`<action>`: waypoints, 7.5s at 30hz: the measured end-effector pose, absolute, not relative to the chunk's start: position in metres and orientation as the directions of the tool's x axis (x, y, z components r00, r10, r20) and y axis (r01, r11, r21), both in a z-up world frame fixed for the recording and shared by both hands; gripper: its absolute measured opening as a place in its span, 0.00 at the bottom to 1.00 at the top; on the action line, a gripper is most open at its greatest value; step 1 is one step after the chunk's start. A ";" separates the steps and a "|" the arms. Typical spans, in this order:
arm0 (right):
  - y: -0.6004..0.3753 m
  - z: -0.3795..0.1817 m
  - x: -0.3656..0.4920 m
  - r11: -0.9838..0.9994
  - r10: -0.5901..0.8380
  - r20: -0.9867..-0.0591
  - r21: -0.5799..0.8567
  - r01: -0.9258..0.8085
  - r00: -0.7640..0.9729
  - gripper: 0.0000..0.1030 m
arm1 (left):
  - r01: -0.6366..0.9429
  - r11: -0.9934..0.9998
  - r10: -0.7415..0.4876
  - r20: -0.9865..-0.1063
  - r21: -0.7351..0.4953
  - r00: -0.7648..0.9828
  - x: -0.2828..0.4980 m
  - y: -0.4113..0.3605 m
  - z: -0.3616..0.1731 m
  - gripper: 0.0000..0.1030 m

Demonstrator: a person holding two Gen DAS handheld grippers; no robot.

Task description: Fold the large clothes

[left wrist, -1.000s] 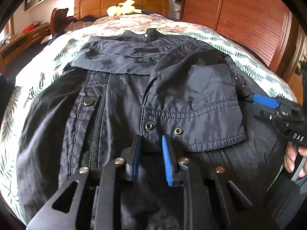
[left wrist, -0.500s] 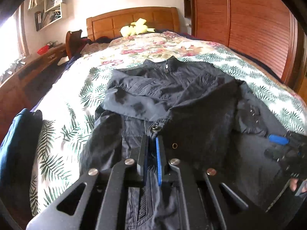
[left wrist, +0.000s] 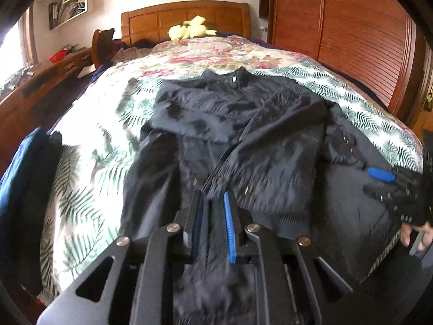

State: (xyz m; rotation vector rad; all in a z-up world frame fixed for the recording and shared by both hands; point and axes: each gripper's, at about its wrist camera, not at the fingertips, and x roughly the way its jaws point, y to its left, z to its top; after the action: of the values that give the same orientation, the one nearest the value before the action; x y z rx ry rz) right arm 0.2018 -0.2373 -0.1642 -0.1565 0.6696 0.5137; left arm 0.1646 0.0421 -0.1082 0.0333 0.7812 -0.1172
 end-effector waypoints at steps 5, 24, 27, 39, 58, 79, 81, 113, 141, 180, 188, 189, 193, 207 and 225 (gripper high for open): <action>-0.223 -0.168 0.202 0.854 0.397 -0.636 -0.009 -0.521 0.661 0.52 | 0.074 0.997 -0.052 -0.716 -0.001 0.696 0.138 0.066 -0.119 0.14; -0.198 -0.182 0.211 0.849 0.370 -0.660 -0.045 -0.526 0.654 0.52 | -0.015 1.000 0.014 -0.770 0.006 0.638 0.110 0.116 -0.163 0.19; -0.198 -0.182 0.212 0.850 0.369 -0.660 -0.046 -0.525 0.655 0.52 | -0.016 1.000 0.016 -0.778 0.007 0.628 0.116 0.117 -0.167 0.23; -0.223 -0.169 0.212 0.879 0.366 -0.642 0.002 -0.476 0.674 0.60 | -0.029 1.000 0.020 -0.782 0.002 0.623 0.133 0.126 -0.175 0.38; -0.350 -0.163 0.176 0.971 0.127 -0.765 -0.034 -0.237 0.631 0.67 | 0.072 0.996 -0.079 -0.788 -0.043 0.610 0.099 0.122 -0.168 0.38; -0.337 -0.173 0.155 0.946 0.217 -0.802 0.033 -0.322 0.557 0.53 | 0.051 0.998 -0.063 -0.770 -0.039 0.635 0.071 0.114 -0.179 0.39; -0.334 -0.173 0.153 0.944 0.219 -0.798 0.028 -0.330 0.561 0.52 | 0.057 0.998 -0.053 -0.768 -0.021 0.638 0.071 0.111 -0.179 0.37; -0.319 0.088 0.123 0.882 0.472 -0.272 0.137 -0.452 0.839 0.06 | 0.067 0.997 -0.056 -0.276 0.028 0.960 0.024 0.089 0.102 0.00; -0.332 -0.028 0.249 0.942 0.321 -0.505 0.081 -0.327 0.801 0.06 | 0.033 0.999 -0.007 -0.521 0.040 0.853 0.206 0.085 -0.013 0.00; -0.287 -0.075 0.381 0.974 0.017 -0.634 -0.164 -0.157 0.773 0.66 | 0.093 0.994 -0.106 -0.509 -0.051 0.854 0.217 0.058 -0.042 0.07; -0.257 -0.065 0.366 0.957 0.141 -0.631 -0.111 -0.269 0.763 0.66 | 0.138 0.987 -0.162 -0.503 -0.086 0.849 0.194 0.044 -0.045 0.07; -0.247 -0.066 0.364 0.950 0.169 -0.637 -0.098 -0.296 0.752 0.66 | 0.140 0.987 -0.163 -0.508 -0.084 0.846 0.193 0.042 -0.048 0.07; -0.207 -0.084 0.370 0.925 0.254 -0.687 -0.034 -0.379 0.681 0.66 | 0.142 0.986 -0.166 -0.527 -0.086 0.834 0.186 0.038 -0.058 0.07; -0.150 -0.139 0.417 0.910 0.187 -0.786 -0.087 -0.406 0.589 0.22 | 0.164 0.983 -0.182 -0.571 -0.084 0.800 0.178 0.028 -0.073 0.07; -0.151 -0.102 0.452 0.939 0.187 -0.721 -0.069 -0.338 0.667 0.54 | 0.182 0.979 -0.199 -0.575 -0.088 0.793 0.179 0.024 -0.071 0.07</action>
State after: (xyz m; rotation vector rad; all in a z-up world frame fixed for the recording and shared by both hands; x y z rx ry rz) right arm 0.4519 -0.1508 -0.1022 -0.2038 0.7869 0.2984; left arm 0.1786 0.0239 -0.0713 -0.0289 0.6216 -0.2046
